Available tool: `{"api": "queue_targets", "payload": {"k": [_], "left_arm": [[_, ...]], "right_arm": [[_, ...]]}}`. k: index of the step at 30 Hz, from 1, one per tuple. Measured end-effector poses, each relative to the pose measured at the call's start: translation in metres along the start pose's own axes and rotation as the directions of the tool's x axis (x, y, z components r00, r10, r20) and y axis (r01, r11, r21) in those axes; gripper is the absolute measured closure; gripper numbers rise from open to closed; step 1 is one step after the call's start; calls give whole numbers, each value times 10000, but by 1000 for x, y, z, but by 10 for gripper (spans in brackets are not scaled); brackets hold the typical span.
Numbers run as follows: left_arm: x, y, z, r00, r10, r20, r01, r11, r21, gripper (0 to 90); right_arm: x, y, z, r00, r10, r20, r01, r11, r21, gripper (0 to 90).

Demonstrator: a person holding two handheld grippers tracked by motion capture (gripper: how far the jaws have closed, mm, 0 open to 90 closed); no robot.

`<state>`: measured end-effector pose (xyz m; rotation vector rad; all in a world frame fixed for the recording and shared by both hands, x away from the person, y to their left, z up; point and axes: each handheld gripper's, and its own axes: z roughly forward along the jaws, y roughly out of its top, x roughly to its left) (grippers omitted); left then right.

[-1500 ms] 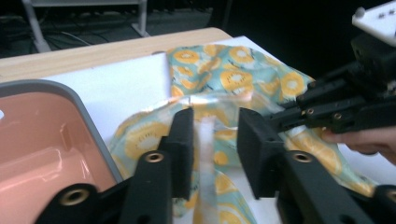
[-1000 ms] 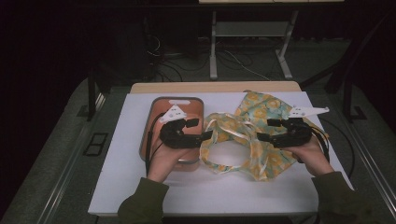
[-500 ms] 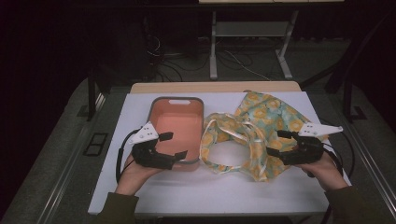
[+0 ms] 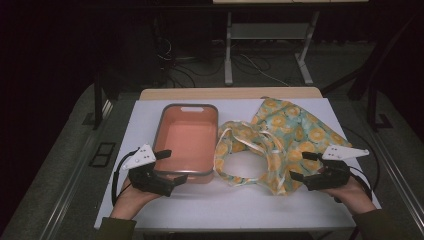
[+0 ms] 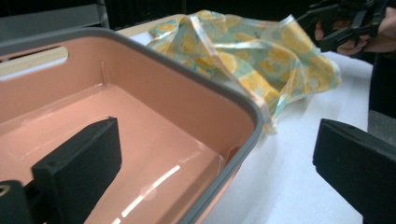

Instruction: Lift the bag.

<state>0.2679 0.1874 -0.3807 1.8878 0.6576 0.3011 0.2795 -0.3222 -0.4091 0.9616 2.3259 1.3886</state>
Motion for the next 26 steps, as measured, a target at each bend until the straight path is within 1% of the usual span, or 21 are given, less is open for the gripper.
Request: {"api": "queue_targets", "payload": {"k": [2,4,7,17,26], "left_arm": [[0,-3,1,10000,36,72,-37,9999,117,0],[1,-4,1,10000,80,55,-81,9998,161,0],[2,-5,2,10000,-2,40,1,9999,168,0],[2,-7,5,9999,-42,105,39,9995,322,0],[1,-7,5,9999,-36,139,31,9995,310,0]], "right_arm": [[0,-2,-2,10000,36,34,-36,10000,-5,118],[1,-4,-5,10000,22,75,-22,10000,-43,118],[1,-5,-8,9999,48,114,-46,9999,-112,118],[0,-3,-10,9999,89,110,-87,9998,-196,118],[0,-2,-11,9999,59,84,-56,9996,-285,118]]}}
